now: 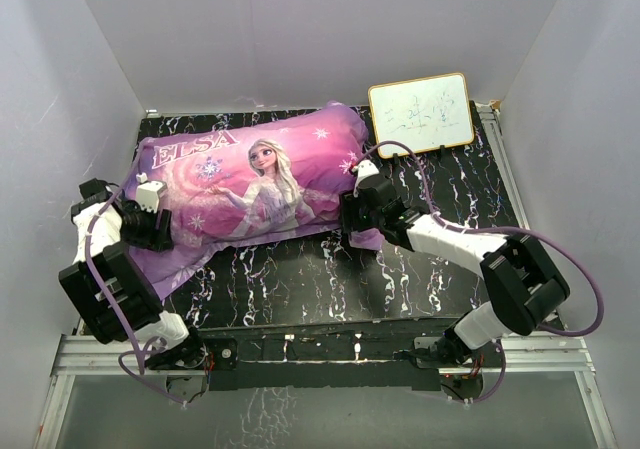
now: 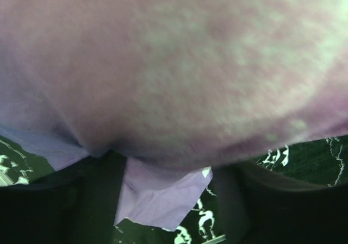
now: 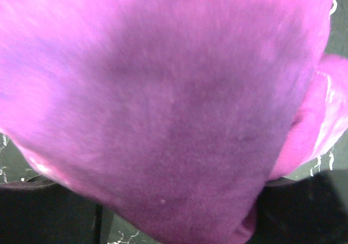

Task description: Remove the pillowcase from the pillow

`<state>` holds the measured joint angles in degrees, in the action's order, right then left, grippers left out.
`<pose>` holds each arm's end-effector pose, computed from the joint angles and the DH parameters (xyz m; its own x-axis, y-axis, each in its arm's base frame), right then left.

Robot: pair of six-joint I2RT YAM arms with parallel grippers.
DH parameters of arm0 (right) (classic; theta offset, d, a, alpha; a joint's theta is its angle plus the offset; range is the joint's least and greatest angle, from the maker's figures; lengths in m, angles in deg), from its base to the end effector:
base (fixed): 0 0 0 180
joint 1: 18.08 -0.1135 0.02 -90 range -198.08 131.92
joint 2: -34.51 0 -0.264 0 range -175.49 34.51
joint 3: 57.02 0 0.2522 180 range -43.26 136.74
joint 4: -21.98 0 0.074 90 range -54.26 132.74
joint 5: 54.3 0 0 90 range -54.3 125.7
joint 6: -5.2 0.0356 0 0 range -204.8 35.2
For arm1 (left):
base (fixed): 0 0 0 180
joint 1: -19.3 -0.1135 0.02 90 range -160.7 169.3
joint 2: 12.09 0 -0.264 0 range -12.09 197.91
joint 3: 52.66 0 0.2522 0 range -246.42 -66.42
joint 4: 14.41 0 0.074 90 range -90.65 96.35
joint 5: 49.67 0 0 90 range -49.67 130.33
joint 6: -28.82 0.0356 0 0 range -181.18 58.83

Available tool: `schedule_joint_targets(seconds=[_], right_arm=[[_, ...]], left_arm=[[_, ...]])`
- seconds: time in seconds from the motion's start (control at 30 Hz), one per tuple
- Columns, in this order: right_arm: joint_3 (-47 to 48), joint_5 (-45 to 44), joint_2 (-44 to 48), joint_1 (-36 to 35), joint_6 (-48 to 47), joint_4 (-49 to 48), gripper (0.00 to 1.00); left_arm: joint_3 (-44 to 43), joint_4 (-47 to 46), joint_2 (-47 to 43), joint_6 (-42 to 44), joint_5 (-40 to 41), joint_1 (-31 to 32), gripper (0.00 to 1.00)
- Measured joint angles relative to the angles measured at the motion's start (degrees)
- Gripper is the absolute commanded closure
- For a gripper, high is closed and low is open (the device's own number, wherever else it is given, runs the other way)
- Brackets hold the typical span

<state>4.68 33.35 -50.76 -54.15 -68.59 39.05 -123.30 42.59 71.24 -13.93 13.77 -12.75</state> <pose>0.2535 0.1828 0.2044 -0.6627 -0.1377 -0.7361 -0.3938 0.9002 0.1862 0.2391 0.1309 0.2210 -0.7915 0.2794 -0.5435 0.3508 0.9360 -0.0298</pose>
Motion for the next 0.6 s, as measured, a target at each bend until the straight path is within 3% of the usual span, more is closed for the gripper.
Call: schedule_joint_targets(seconds=[0.07,0.1,0.4,0.6], right_arm=[[-0.1,-0.1,0.6,-0.2,0.3,-0.2,0.87],[-0.3,-0.2,1.2,-0.4,0.5,-0.2,0.92],[-3.7,-4.0,14.9,-6.9,2.6,4.5,0.92],[-3.4,-7.2,25.7,-8.8,5.1,11.3,0.92]], left_arm=[[0.7,-0.4,0.1,-0.4,0.0,0.0,0.94],[0.8,-0.5,0.1,-0.6,-0.1,0.0,1.00],[-1.4,4.2,-0.7,0.3,-1.4,-0.1,1.00],[-13.1,13.6,-5.4,0.0,-5.9,-0.1,1.00]])
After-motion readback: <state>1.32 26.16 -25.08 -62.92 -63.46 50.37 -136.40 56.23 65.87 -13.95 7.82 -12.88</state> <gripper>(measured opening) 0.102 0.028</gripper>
